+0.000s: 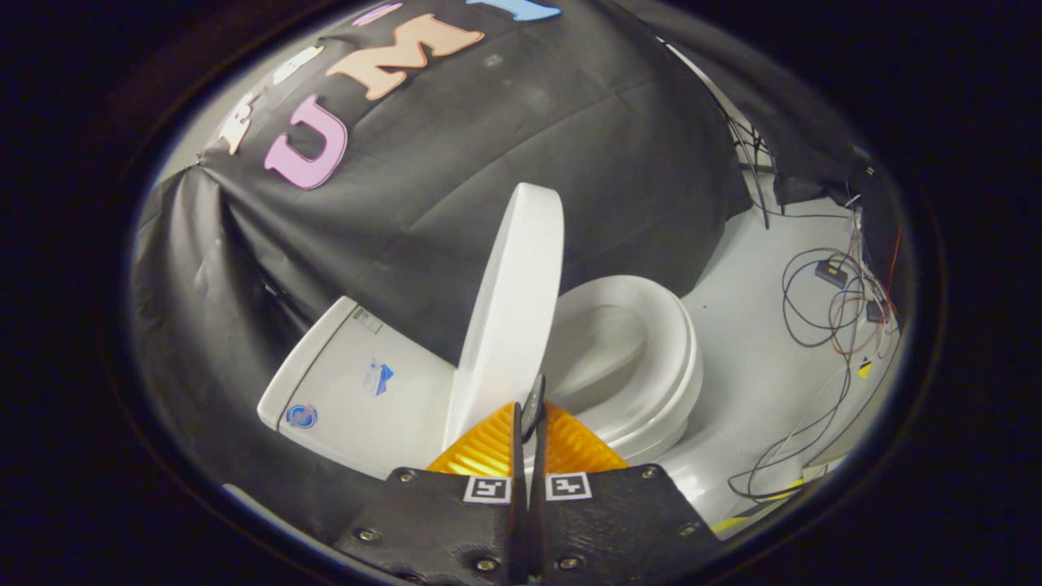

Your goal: Open the toilet lid.

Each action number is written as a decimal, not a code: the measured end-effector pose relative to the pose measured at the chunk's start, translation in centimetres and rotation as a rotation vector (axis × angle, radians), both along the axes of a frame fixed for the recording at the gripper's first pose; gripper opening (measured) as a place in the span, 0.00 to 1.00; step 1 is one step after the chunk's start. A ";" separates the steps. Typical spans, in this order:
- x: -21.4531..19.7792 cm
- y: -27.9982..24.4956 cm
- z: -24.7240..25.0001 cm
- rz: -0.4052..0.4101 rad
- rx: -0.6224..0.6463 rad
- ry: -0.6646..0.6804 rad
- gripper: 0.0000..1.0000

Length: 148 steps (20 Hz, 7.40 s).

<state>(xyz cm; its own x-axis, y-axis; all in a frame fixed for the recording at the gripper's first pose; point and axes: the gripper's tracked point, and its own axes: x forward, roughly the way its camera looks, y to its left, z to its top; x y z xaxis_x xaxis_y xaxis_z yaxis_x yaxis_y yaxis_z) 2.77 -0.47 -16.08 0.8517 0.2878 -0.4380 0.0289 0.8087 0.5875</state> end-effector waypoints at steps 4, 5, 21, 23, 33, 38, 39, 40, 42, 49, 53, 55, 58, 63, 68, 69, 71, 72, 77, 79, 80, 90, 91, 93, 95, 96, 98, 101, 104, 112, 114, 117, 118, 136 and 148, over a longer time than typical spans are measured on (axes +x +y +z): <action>0.0 0.7 1.2 0.018 -0.003 -0.038 0.01; -0.1 1.0 1.6 0.024 -0.009 -0.050 0.01; -0.5 2.9 4.5 0.077 -0.178 -0.145 0.01; -0.5 3.6 5.1 0.083 -0.193 -0.164 0.01; -0.7 6.0 7.4 0.103 -0.206 -0.225 0.01; -1.0 7.6 8.6 0.124 -0.229 -0.256 0.01; -1.1 7.9 8.8 0.130 -0.231 -0.262 0.02; -1.0 8.2 8.9 0.135 -0.234 -0.267 0.02; -0.9 9.3 8.5 0.147 -0.247 -0.280 0.02; -1.0 11.3 9.2 0.183 -0.277 -0.333 0.02; -0.8 13.3 10.2 0.209 -0.304 -0.371 0.02; -1.0 14.2 10.6 0.221 -0.313 -0.389 0.02; -1.0 15.5 11.0 0.242 -0.329 -0.418 0.02; -1.3 17.1 11.7 0.255 -0.337 -0.438 0.02; -1.2 17.8 12.1 0.260 -0.323 -0.447 0.02; -1.2 17.9 12.1 0.261 -0.320 -0.448 0.02; -1.0 18.3 12.2 0.270 -0.316 -0.449 0.02; -1.1 18.8 12.3 0.276 -0.316 -0.451 0.02; -1.3 20.5 12.6 0.299 -0.332 -0.476 0.02; -1.3 21.0 12.7 0.304 -0.325 -0.487 0.02; -1.3 21.4 12.8 0.306 -0.319 -0.494 0.03; -1.7 25.6 12.7 0.357 -0.337 -0.542 0.03; -1.9 25.9 12.7 0.363 -0.335 -0.546 0.03; -1.9 26.7 12.7 0.375 -0.335 -0.550 0.04; -2.0 27.2 12.6 0.380 -0.333 -0.552 0.04; -2.0 27.5 12.6 0.382 -0.329 -0.555 0.04; -2.1 28.2 12.4 0.395 -0.336 -0.553 0.05; -2.6 29.2 12.1 0.438 -0.325 -0.559 0.13; -3.0 29.5 12.0 0.483 -0.238 -0.522 0.24; -3.3 29.3 10.2 0.517 -0.254 -0.463 0.84; -3.5 29.9 9.5 0.535 -0.262 -0.450 0.87; -3.9 31.2 8.9 0.563 -0.266 -0.443 0.93; -4.0 31.4 8.7 0.565 -0.269 -0.445 0.95; -3.9 25.5 13.3 0.468 -0.332 -0.551 0.99; -3.7 14.3 11.5 0.394 -0.403 -0.499 0.99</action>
<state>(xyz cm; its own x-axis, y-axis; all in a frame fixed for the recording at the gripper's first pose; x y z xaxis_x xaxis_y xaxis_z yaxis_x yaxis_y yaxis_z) -0.97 13.84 -4.57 0.8440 0.5111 -0.1628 -0.4990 0.8594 0.1113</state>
